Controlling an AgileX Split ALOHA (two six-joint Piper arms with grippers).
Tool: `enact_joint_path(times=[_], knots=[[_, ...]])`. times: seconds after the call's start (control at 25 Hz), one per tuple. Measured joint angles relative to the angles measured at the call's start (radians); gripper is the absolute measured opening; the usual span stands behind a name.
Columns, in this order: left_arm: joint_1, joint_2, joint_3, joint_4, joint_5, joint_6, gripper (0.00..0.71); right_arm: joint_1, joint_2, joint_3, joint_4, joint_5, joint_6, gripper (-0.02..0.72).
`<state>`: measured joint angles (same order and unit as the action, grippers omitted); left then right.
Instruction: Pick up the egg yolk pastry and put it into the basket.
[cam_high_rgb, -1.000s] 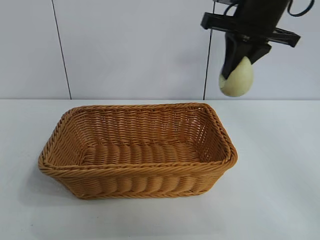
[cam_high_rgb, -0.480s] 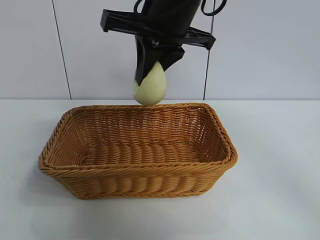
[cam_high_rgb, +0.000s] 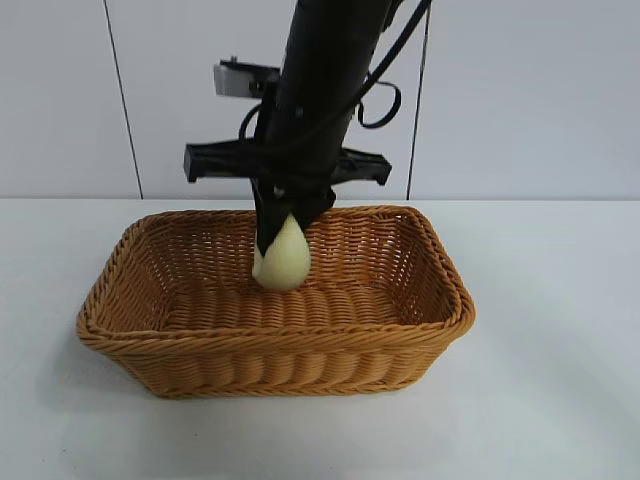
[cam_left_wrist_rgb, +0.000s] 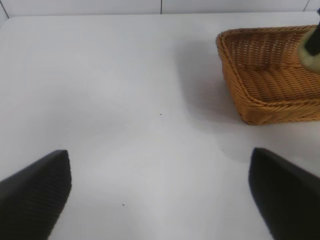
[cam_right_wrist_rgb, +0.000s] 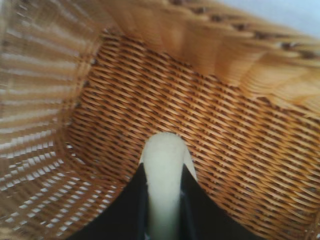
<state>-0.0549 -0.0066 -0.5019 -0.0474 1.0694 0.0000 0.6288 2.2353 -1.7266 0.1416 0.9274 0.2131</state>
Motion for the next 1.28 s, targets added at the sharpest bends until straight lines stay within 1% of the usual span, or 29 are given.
enact_joint_path(times=[0.04, 0.08, 0.2, 0.24, 0.28, 0.32, 0.4, 0.52, 0.56, 0.64, 0.72, 0.84, 0.96, 1.28], knots=[[0.0, 0.0, 0.0, 0.0, 0.0, 0.0, 0.692, 0.0, 0.0, 0.0, 0.0, -0.001, 0.0, 0.193], [0.0, 0.0, 0.0, 0.0, 0.0, 0.0, 0.692, 0.0, -0.001, 0.0, 0.0, -0.001, 0.0, 0.253], [0.0, 0.0, 0.0, 0.0, 0.0, 0.0, 0.692, 0.0, -0.002, 0.0, 0.0, 0.007, 0.0, 0.509], [0.0, 0.0, 0.0, 0.0, 0.0, 0.0, 0.692, 0.0, -0.002, -0.002, 0.0, 0.02, -0.002, 0.594], [0.0, 0.0, 0.0, 0.0, 0.0, 0.0, 0.692, 0.0, -0.002, -0.007, 0.0, 0.035, -0.006, 0.635], [0.0, 0.0, 0.0, 0.001, 0.0, 0.0, 0.692, 0.0, -0.003, -0.014, -0.001, 0.054, -0.011, 0.656], [0.0, 0.0, 0.0, 0.002, 0.0, 0.0, 0.692, 0.0, -0.011, -0.043, -0.012, 0.101, -0.015, 0.678], [0.0, 0.0, 0.0, 0.003, 0.0, 0.0, 0.692, 0.0, -0.027, -0.122, -0.061, 0.188, -0.016, 0.689], [0.0, 0.0, 0.0, 0.003, 0.0, 0.0, 0.692, 0.0, -0.033, -0.16, -0.09, 0.227, -0.016, 0.689], [0.0, 0.0, 0.0, 0.003, 0.0, 0.0, 0.692, 0.0, -0.037, -0.229, -0.142, 0.269, -0.015, 0.689], [0.0, 0.0, 0.0, 0.003, 0.0, 0.0, 0.692, -0.001, -0.045, -0.288, -0.174, 0.276, -0.01, 0.689], [0.0, 0.0, 0.0, 0.003, 0.0, 0.0, 0.692, -0.021, -0.055, -0.337, -0.181, 0.278, -0.001, 0.692], [0.0, 0.0, 0.0, 0.002, 0.0, 0.0, 0.692, -0.069, -0.058, -0.343, -0.181, 0.283, 0.001, 0.695], [0.0, 0.0, 0.0, 0.001, 0.0, 0.0, 0.692, -0.311, -0.057, -0.343, -0.188, 0.289, 0.0, 0.695]])
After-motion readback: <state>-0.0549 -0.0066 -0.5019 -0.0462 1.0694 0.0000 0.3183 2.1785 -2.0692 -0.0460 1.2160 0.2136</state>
